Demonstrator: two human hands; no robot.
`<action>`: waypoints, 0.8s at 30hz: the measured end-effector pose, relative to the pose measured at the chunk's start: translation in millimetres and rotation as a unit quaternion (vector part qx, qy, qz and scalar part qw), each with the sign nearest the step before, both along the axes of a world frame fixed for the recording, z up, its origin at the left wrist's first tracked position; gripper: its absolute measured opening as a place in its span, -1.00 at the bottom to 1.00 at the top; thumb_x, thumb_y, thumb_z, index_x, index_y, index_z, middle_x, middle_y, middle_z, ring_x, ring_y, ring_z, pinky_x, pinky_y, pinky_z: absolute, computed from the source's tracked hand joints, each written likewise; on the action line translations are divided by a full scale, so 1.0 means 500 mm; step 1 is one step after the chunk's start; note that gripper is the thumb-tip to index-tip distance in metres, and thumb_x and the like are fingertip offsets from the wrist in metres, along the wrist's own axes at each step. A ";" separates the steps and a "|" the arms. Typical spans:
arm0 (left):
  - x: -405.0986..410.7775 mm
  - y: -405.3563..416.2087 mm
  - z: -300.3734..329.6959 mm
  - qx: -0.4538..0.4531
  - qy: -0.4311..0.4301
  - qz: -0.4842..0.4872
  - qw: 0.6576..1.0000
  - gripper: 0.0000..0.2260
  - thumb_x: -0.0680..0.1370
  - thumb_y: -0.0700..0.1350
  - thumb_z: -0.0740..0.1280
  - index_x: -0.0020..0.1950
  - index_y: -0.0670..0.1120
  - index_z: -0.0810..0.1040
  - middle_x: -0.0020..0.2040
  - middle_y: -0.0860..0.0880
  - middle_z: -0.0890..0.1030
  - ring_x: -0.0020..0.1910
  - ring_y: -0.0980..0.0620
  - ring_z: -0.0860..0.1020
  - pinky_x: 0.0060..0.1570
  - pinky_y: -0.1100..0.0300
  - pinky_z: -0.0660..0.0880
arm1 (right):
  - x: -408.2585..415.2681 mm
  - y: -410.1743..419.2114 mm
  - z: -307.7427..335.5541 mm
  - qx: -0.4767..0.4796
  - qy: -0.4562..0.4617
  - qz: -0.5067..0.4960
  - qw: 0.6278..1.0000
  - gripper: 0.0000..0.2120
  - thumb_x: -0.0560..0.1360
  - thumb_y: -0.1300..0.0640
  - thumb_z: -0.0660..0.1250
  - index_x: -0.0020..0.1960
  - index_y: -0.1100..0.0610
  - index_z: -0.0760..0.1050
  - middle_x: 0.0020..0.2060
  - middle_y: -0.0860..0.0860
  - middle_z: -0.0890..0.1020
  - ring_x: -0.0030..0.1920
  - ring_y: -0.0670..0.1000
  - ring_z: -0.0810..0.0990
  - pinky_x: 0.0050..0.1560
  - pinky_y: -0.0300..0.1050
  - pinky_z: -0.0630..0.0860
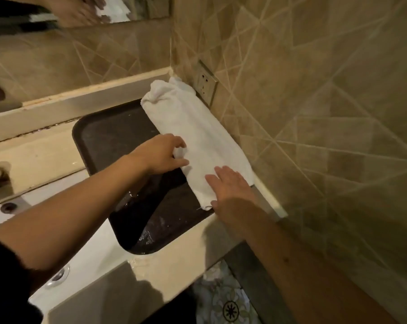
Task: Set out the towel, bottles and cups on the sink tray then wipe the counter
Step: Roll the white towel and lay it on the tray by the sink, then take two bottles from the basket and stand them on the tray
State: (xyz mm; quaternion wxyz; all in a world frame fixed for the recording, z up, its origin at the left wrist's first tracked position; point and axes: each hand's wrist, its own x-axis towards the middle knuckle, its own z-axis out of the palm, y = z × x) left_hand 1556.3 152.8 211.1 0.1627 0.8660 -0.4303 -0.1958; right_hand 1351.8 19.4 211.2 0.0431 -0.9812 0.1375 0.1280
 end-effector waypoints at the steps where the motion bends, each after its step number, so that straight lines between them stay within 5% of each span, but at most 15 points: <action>1: -0.037 0.010 0.011 -0.003 0.001 -0.014 1.000 -0.57 0.49 0.23 0.38 0.27 0.03 0.53 0.19 0.00 0.59 0.04 0.02 0.58 0.11 0.02 0.54 | -0.028 0.005 0.014 0.026 -0.011 -0.024 0.999 -0.41 0.57 -0.02 0.38 0.53 -0.08 0.24 0.55 0.04 0.27 0.53 0.12 0.23 0.53 0.05 0.16; 4: -0.156 0.033 0.049 -0.016 0.001 -0.058 0.998 -0.63 0.50 0.22 0.38 0.19 0.04 0.58 0.11 0.05 0.64 -0.03 0.07 0.62 0.03 0.02 0.58 | -0.133 0.025 0.059 0.095 -0.051 -0.082 0.991 -0.58 0.58 -0.03 0.31 0.41 0.01 0.40 0.31 0.04 0.48 0.29 0.09 0.46 0.25 0.05 0.49; 10: -0.417 0.066 0.141 -0.039 -0.001 -0.169 0.985 -0.67 0.52 0.24 0.36 0.17 0.09 0.58 0.04 0.10 0.65 -0.03 0.10 0.63 0.03 0.07 0.59 | -0.395 0.088 0.134 0.089 -0.090 -0.177 0.976 -0.73 0.55 -0.09 0.32 0.18 0.01 0.55 0.04 0.03 0.60 0.03 0.06 0.58 -0.05 -0.03 0.55; 18: -0.871 0.068 0.233 -0.040 -0.036 -0.369 0.928 -0.81 0.50 0.18 0.41 0.01 0.12 0.56 -0.10 0.15 0.64 -0.09 0.11 0.63 -0.04 0.12 0.56 | -0.898 0.231 0.221 0.071 -0.112 -0.332 0.934 -0.74 0.57 -0.13 0.30 0.04 0.06 0.55 -0.12 0.02 0.61 -0.07 0.10 0.60 -0.16 -0.07 0.48; 20: -0.992 0.057 0.242 -0.046 -0.037 -0.415 0.908 -0.74 0.49 0.16 0.43 0.10 0.08 0.62 -0.09 0.12 0.67 -0.12 0.11 0.63 -0.05 0.13 0.56 | -1.032 0.273 0.235 0.070 -0.124 -0.389 0.910 -0.76 0.57 -0.13 0.30 0.01 0.04 0.54 -0.21 -0.05 0.53 -0.15 0.03 0.55 -0.20 -0.12 0.39; 24: -1.225 0.032 0.259 -0.048 -0.026 -0.514 0.856 -0.71 0.48 0.20 0.43 0.10 0.08 0.63 -0.16 0.17 0.61 -0.20 0.21 0.58 -0.07 0.12 0.58 | -1.285 0.365 0.252 0.052 -0.137 -0.509 0.848 -0.78 0.55 -0.14 0.31 0.00 0.00 0.53 -0.14 -0.06 0.61 -0.14 0.02 0.58 -0.17 -0.07 0.52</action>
